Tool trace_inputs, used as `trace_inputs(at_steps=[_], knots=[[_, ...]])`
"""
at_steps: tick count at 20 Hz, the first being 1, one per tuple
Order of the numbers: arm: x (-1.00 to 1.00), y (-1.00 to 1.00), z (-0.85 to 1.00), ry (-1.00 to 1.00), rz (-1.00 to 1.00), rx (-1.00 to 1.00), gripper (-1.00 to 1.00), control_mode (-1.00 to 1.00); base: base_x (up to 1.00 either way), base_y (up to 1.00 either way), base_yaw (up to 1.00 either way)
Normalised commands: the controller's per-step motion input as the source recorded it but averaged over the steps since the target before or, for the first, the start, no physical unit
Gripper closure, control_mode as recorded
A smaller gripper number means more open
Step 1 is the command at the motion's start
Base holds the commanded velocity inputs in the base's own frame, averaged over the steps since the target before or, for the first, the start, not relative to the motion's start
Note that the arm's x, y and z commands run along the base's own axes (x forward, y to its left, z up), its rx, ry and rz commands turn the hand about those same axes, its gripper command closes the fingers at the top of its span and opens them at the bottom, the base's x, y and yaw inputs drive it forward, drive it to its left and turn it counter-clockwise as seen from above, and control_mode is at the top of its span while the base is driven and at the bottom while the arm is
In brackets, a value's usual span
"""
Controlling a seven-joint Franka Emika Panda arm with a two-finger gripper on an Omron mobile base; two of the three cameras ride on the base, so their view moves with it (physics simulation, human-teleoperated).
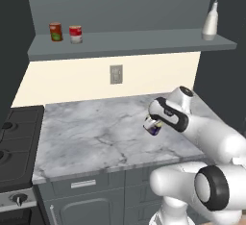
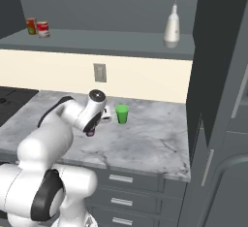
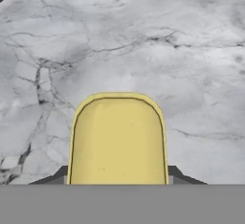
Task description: Pick the cans from the counter and place them in their designated side in the cabinet.
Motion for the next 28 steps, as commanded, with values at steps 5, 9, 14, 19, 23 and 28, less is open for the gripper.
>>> trace_inputs(at_steps=[5, 9, 14, 19, 23, 28], knots=[[-0.38, 0.00, 0.34, -0.02, 0.00, 0.05, 1.00, -1.00, 0.00, 0.00, 0.00], [-0.33, 0.01, 0.38, -0.03, 0.01, 0.03, 1.00, -1.00, 0.00, 0.00, 0.00], [-0.30, 0.05, 0.36, -0.03, 0.01, 0.02, 1.00, -1.00, 0.00, 0.00, 0.00], [-0.28, 0.11, 0.34, -0.03, 0.01, 0.00, 1.00, -1.00, 0.00, 0.00, 0.00], [-0.33, 0.12, 0.33, -0.05, 0.00, 0.00, 1.00, -1.00, 0.00, 0.00, 0.00], [-0.41, 0.09, 0.34, -0.07, 0.00, 0.00, 1.00, -1.00, 0.00, 0.00, 0.00]])
